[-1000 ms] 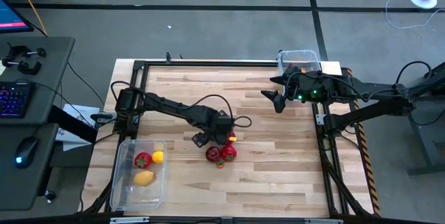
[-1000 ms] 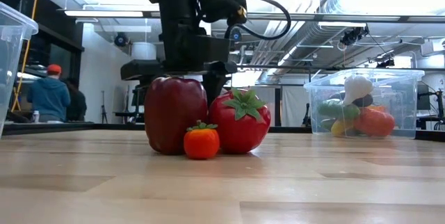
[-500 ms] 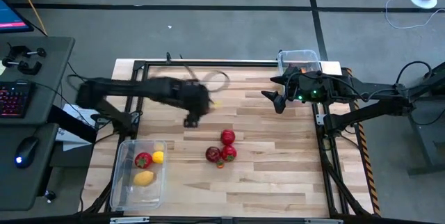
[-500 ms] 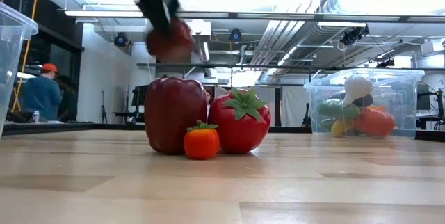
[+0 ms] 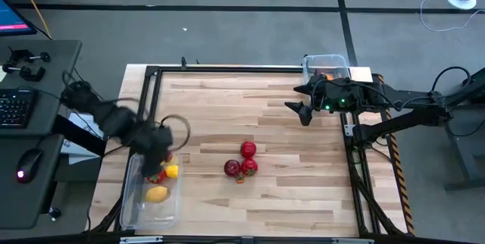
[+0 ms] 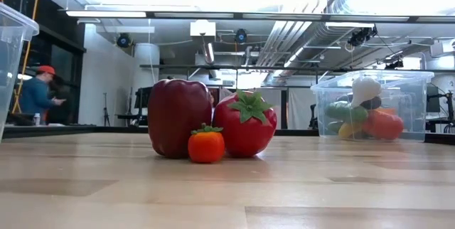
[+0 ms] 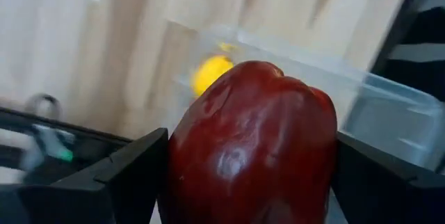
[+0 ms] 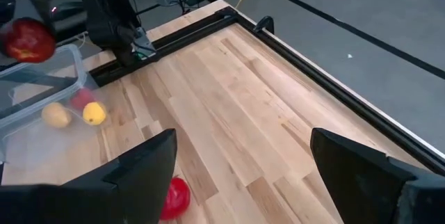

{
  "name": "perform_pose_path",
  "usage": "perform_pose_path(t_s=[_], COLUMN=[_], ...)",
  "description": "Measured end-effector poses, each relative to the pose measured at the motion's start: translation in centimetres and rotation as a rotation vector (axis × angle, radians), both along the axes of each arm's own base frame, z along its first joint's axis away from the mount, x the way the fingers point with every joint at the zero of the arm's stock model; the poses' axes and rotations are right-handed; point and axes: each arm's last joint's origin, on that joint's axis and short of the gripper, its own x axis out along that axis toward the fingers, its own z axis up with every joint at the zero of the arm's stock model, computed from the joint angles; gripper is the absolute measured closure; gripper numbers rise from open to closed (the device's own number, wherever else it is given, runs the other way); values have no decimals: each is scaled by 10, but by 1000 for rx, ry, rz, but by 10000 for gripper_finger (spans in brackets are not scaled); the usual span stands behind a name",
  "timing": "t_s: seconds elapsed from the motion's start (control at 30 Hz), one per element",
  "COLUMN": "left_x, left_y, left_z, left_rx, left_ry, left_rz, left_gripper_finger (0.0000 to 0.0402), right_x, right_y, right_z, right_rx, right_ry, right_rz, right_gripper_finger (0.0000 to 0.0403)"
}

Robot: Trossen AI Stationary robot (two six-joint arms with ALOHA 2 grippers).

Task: Sort produce into baskets
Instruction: Put the top red apple into the bottom transparent bin, then put the red apple into the bottom transparent bin

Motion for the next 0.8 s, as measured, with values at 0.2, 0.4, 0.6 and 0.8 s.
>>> perform_pose_path(t_s=[0.2,0.4,0.6,0.8], left_x=[-16,-24,-19,-9], left_y=[-29,-41,-49,-59], left_z=[1,0,-6,-23], left_rx=[-48,-55,-36,-50], left_ry=[-48,-58,-10,104], left_rz=[80,-24,-136,-246], left_gripper_finger=[71,71,52,6], right_x=[0,0,0,0], right_y=[0,0,0,0], right_z=[0,0,0,0], right_rx=[0,14,21,22], right_ry=[0,-6,-8,-8], right_rz=[0,-8,-12,-12], right_gripper_finger=[79,79,79,79])
